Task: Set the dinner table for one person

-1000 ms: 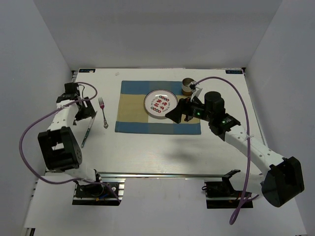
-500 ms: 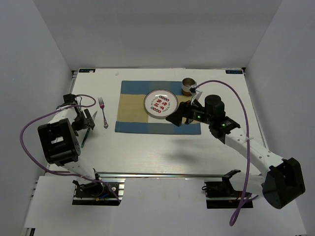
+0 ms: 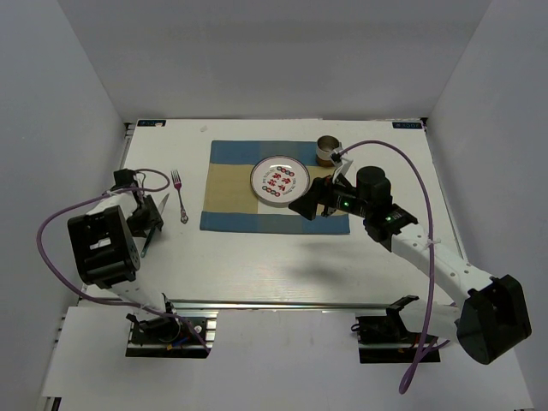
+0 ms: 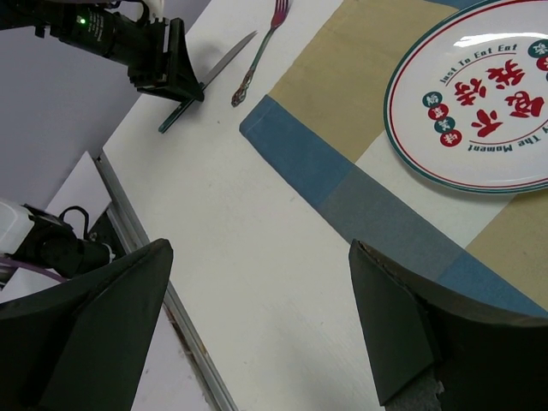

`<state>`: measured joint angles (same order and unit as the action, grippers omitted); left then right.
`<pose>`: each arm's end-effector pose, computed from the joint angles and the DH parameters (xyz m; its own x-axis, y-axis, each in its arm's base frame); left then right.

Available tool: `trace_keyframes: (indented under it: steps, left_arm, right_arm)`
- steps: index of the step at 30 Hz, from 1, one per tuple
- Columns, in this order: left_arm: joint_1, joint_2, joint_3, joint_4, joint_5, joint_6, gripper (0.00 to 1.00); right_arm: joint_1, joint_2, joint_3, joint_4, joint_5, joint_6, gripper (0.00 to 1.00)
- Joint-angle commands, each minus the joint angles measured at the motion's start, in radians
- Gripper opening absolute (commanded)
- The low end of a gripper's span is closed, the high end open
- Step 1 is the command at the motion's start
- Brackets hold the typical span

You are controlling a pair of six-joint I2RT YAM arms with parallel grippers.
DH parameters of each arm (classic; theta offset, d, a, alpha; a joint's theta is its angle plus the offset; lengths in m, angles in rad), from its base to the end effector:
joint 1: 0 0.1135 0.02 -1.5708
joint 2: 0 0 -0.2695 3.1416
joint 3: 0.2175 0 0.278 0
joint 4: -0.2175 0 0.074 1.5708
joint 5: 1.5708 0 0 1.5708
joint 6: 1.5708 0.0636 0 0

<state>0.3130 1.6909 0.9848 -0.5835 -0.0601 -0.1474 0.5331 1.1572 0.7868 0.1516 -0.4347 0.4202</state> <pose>0.3184 0.1071 0.1185 -0.8567 -0.4313 -0.2830 -0.4539 0.8909 0.0163 0.2577 0.1831 0.2894 -0.5031 0.1327 -0.8539 -0.6678 0.5674 0.4817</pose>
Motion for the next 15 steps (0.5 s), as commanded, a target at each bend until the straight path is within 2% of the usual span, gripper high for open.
trace_keyframes:
  steps: [1,5,6,7,11,15]
  left_arm:
    - [0.005,0.01,-0.069,0.056,0.002,0.0,0.56]
    - [0.005,0.07,-0.052,0.047,-0.007,-0.009,0.41]
    - [0.005,0.084,-0.028,0.036,-0.029,-0.011,0.33]
    - [0.005,0.105,-0.022,0.025,-0.047,-0.027,0.13]
    - [-0.006,0.136,-0.015,0.013,-0.086,-0.04,0.01]
    - [-0.025,0.154,0.04,-0.019,-0.093,-0.055,0.0]
  right_arm:
    - [-0.001,-0.021,-0.009,0.057,0.005,0.011,0.89]
    - [0.001,-0.027,-0.014,0.06,0.011,0.015,0.89]
    - [0.001,-0.025,-0.017,0.06,0.011,0.018,0.89]
    - [0.001,-0.028,-0.017,0.062,0.013,0.017,0.89]
    - [-0.001,-0.033,-0.018,0.057,0.024,0.019,0.89]
    - [0.002,-0.037,-0.017,0.051,0.033,0.017,0.89]
